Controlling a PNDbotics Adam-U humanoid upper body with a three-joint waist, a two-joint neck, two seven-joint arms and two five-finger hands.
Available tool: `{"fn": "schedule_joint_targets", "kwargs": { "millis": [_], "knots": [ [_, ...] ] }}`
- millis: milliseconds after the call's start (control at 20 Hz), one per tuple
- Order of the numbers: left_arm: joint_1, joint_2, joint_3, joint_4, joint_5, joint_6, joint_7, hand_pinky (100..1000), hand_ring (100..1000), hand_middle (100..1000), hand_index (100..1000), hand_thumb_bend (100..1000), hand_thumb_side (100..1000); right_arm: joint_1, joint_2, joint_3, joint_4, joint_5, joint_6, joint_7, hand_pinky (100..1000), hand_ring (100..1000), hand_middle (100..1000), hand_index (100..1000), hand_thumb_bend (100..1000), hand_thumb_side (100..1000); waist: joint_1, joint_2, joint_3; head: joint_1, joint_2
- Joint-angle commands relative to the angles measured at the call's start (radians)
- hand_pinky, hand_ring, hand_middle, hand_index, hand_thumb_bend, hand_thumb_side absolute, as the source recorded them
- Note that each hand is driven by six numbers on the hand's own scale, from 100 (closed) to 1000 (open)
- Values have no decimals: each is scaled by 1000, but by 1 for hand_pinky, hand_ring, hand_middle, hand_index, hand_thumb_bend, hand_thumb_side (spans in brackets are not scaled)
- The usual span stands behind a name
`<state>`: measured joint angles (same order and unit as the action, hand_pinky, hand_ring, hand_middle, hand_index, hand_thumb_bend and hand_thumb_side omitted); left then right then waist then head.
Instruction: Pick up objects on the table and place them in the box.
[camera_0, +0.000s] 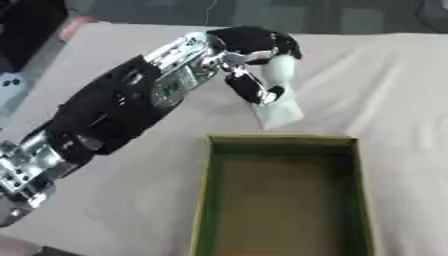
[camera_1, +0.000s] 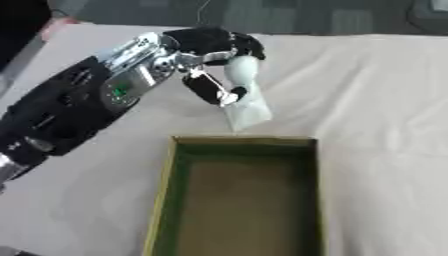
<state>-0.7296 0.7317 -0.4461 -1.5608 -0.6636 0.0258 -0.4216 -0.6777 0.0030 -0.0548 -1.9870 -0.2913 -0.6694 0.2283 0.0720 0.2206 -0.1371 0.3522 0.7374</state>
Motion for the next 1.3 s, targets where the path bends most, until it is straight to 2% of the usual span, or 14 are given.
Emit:
{"fn": "schedule_joint_targets", "kwargs": {
  "millis": [50,150,250,350,500,550,600,650,700,800,1000,1300],
  "knots": [
    [6,18,8,12,-5,28,7,338,596,881,828,100,345,-15,3,3,-13,-5,2,6,470,370,306,377,100,928,-2,-9,1,-11,-13],
    [9,18,7,8,3,33,25,228,571,857,773,100,492,-16,3,2,-13,-5,3,8,470,370,306,377,100,928,-2,-9,2,-8,-7],
    [12,19,3,8,5,33,34,100,560,856,673,100,508,-15,2,2,-13,-6,2,9,470,370,306,377,100,927,-3,-9,2,0,-3],
    [14,19,0,7,6,28,34,100,494,802,572,100,547,-15,2,0,-13,-6,2,10,470,370,306,377,100,927,-4,-10,3,5,2],
    [17,19,0,2,2,14,49,100,278,581,408,100,586,-14,1,-2,-13,-5,4,10,470,370,306,377,100,927,-6,-10,5,13,10],
    [18,18,-1,-1,-1,5,64,100,145,460,348,100,597,-13,1,-2,-13,-5,4,11,470,370,306,377,100,927,-7,-10,6,15,13],
    [19,18,-2,-3,-6,-6,81,100,100,370,304,100,604,-13,0,-3,-13,-5,5,12,470,370,306,377,100,927,-7,-10,6,18,15],
    [20,18,-4,-4,-13,-16,98,100,100,213,229,100,611,-13,0,-3,-13,-5,5,13,470,370,306,377,100,927,-8,-10,6,19,17],
    [21,17,-6,-4,-21,-25,116,100,100,153,189,100,620,-13,0,-4,-13,-5,5,13,470,370,306,377,100,927,-9,-10,6,21,18],
    [21,16,-8,-2,-41,-39,152,100,100,100,152,100,634,-12,0,-6,-13,-5,5,12,470,370,306,377,100,927,-10,-10,7,23,20],
    [20,17,-9,-1,-85,-46,210,100,100,100,136,100,653,-12,-1,-8,-13,-5,5,10,470,370,305,377,100,927,-9,-10,8,31,25],
    [5,31,-1,-34,-117,-11,272,100,100,100,131,100,672,-6,-5,-18,-13,0,5,-4,470,370,305,377,100,926,-8,-15,18,39,29]
  ]
}}
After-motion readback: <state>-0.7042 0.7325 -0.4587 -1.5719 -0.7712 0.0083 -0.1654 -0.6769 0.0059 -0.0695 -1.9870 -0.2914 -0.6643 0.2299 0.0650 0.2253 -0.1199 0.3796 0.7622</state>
